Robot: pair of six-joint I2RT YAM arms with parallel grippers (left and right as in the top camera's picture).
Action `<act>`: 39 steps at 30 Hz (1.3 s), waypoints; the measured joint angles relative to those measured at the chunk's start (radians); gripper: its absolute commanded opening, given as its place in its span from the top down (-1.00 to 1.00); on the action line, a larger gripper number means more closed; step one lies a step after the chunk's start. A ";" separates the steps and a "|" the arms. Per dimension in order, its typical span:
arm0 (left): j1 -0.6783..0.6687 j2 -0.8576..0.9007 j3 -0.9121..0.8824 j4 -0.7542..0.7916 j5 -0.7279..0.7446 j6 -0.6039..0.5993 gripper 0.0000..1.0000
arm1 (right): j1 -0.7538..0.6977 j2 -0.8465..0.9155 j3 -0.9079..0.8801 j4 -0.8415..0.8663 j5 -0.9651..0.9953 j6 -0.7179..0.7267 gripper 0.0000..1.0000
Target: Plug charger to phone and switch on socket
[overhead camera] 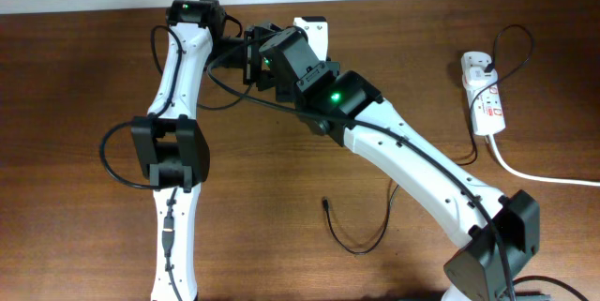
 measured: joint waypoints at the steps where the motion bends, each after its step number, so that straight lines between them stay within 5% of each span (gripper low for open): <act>1: 0.000 0.000 0.000 0.000 0.000 0.000 -0.50 | 0.000 0.000 0.000 0.002 0.003 0.000 0.23; 24: 0.000 0.000 0.000 0.000 0.000 0.000 -0.52 | 0.000 0.004 0.000 0.016 0.026 0.000 0.78; 30: 0.001 0.000 0.000 0.000 0.011 -0.005 -0.83 | 0.000 0.004 0.000 0.032 0.023 0.027 0.92; 34: 0.001 0.000 0.003 -0.001 0.027 -0.007 -0.95 | 0.000 0.016 0.000 0.047 0.035 0.216 0.91; 39: 0.001 0.000 0.004 0.001 0.030 -0.007 -0.85 | -0.011 0.014 0.000 0.034 0.079 0.769 0.91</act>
